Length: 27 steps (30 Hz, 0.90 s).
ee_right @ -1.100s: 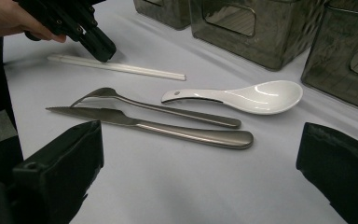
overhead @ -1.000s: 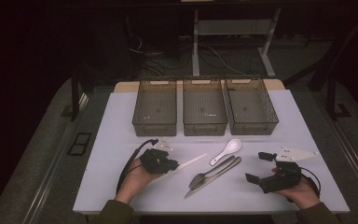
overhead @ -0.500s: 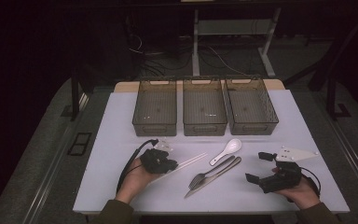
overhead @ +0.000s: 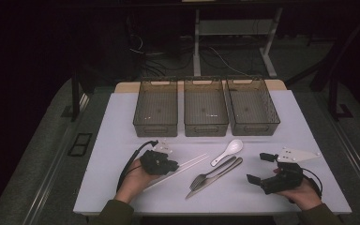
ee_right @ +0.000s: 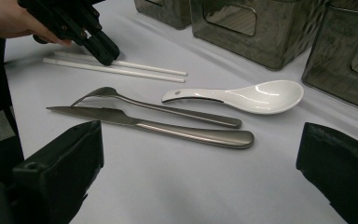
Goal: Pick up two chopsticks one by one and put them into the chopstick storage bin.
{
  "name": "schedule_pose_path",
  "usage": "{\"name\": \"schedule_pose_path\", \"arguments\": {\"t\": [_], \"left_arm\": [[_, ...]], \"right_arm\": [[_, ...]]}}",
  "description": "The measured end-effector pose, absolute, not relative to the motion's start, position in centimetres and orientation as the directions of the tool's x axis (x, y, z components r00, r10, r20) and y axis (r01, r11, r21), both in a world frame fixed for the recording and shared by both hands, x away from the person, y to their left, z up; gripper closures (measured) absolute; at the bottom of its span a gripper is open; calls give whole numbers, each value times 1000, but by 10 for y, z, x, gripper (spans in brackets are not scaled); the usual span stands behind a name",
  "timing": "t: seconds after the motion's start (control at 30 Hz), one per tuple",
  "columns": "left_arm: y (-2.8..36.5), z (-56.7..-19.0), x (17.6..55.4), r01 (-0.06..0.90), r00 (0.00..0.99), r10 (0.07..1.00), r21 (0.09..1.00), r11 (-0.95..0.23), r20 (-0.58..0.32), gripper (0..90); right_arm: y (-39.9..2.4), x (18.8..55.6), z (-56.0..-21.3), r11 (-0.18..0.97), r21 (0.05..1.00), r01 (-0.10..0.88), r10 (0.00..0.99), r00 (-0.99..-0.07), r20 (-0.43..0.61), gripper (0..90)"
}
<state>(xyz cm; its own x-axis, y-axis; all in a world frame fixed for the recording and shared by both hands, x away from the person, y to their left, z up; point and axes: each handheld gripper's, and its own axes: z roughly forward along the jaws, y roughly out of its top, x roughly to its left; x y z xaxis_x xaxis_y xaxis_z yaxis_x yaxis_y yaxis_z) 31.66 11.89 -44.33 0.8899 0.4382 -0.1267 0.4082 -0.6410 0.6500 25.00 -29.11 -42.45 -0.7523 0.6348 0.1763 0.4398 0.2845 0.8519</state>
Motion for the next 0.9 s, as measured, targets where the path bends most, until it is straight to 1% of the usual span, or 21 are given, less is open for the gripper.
{"name": "schedule_pose_path", "arguments": {"t": [0.03,0.1,0.17,0.27,0.63,0.7,0.9], "left_arm": [[120,-444,318,398,895,430,654,-643,-121,813],[121,-445,317,406,890,438,660,-632,-129,827],[122,-445,318,390,897,427,664,-637,-118,829],[122,-446,317,392,895,429,670,-631,-120,836],[122,-445,317,395,894,432,670,-628,-122,844],[121,-445,316,381,897,429,671,-636,-103,844],[120,-443,314,387,892,440,669,-635,-99,844]], "right_arm": [[-291,250,-425,285,852,439,634,-753,176,8],[-291,250,-425,285,851,440,635,-753,176,8],[-291,250,-425,285,851,440,634,-752,177,8],[-291,250,-425,286,851,441,634,-753,177,8],[-290,249,-425,288,850,441,632,-754,177,8],[-290,249,-425,288,850,441,632,-754,178,8],[-290,249,-425,287,850,441,632,-754,179,8]]}}
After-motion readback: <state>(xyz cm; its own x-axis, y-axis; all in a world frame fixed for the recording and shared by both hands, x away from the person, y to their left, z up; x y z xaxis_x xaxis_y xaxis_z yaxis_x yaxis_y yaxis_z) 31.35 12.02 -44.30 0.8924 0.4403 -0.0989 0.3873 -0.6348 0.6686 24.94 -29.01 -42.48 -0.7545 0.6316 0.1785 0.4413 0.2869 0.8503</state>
